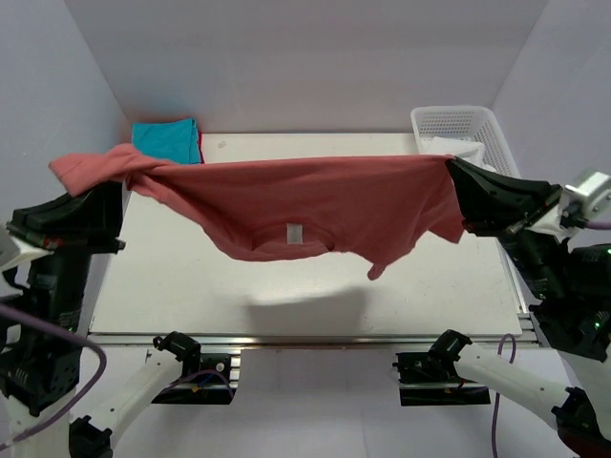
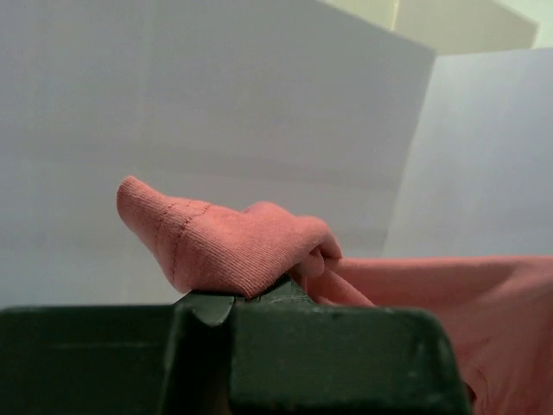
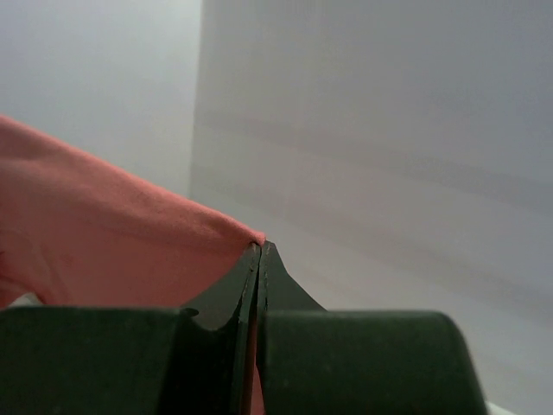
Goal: Fold and stack the t-shirts
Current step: Flatten out the tshirt
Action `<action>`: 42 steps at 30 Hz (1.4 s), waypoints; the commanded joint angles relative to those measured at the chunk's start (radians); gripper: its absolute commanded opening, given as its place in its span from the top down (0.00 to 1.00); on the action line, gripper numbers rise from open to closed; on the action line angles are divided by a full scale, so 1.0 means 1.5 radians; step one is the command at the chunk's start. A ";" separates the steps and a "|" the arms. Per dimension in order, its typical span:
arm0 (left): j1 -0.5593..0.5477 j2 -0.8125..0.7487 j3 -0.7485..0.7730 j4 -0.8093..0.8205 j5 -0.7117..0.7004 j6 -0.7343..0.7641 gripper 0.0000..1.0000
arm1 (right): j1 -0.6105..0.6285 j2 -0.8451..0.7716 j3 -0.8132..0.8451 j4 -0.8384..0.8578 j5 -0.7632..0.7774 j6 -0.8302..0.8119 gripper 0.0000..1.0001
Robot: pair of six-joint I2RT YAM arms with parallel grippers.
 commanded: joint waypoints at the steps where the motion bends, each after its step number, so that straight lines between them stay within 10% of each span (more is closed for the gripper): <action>1: 0.004 -0.016 -0.004 -0.004 0.025 -0.014 1.00 | -0.001 -0.029 -0.011 0.012 -0.036 0.018 1.00; 11: 0.010 -0.096 -0.078 0.011 0.074 -0.057 1.00 | -0.002 -0.123 -0.119 0.010 -0.167 0.068 1.00; 31: 0.010 0.081 -0.343 0.070 -0.343 -0.131 1.00 | -0.008 0.121 -0.331 0.255 0.329 0.059 1.00; 42: 0.010 0.301 -0.314 0.162 -0.455 -0.112 1.00 | -0.089 0.373 -0.273 0.334 0.359 0.037 1.00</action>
